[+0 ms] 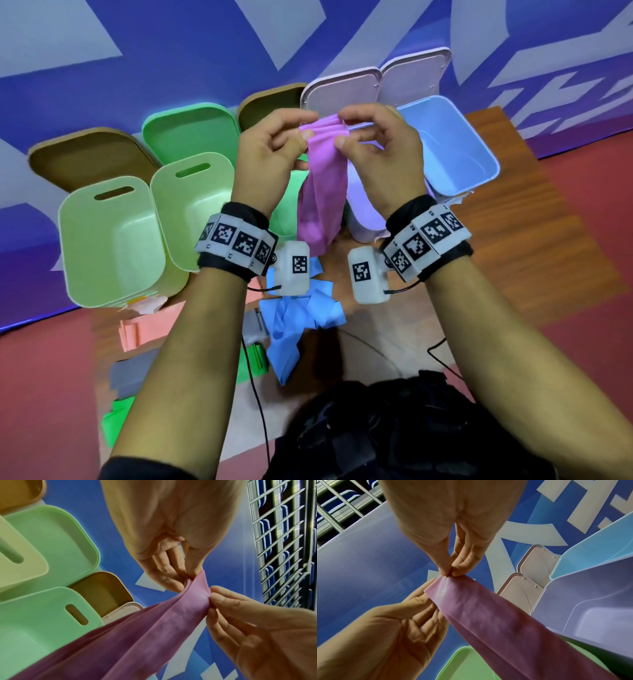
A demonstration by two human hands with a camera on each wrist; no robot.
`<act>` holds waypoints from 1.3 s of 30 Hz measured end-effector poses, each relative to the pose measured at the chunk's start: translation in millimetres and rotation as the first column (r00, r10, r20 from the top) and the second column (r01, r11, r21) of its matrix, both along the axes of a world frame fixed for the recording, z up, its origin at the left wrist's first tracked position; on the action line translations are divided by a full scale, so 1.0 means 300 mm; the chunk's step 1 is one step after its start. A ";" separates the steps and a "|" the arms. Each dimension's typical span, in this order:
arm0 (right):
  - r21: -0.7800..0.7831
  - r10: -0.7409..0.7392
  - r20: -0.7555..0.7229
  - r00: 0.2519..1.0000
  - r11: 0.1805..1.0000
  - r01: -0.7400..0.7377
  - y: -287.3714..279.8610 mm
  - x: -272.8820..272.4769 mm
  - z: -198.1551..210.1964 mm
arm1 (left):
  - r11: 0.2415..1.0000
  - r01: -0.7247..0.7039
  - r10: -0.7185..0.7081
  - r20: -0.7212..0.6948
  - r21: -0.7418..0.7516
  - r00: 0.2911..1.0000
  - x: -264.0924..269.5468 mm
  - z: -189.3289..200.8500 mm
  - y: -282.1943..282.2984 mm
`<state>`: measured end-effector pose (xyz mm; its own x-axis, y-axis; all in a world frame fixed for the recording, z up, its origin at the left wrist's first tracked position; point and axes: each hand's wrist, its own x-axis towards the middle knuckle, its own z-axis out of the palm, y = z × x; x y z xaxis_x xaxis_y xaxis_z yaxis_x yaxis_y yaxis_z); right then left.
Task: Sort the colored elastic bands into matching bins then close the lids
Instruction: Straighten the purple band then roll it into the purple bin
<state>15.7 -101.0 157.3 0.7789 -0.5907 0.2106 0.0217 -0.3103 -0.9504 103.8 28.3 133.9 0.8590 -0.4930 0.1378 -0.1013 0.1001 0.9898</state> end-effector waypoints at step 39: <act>-0.316 0.369 -0.058 0.928 0.875 -0.368 -0.587 -0.350 0.058 | 0.970 -0.241 0.241 0.007 0.021 0.970 -0.491 0.111 -0.496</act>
<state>-89.3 -277.1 174.8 0.9260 -0.1633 0.3404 0.1962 -0.5620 -0.8035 -43.5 -120.6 167.2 0.9524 -0.2742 0.1332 -0.1240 0.0509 0.9910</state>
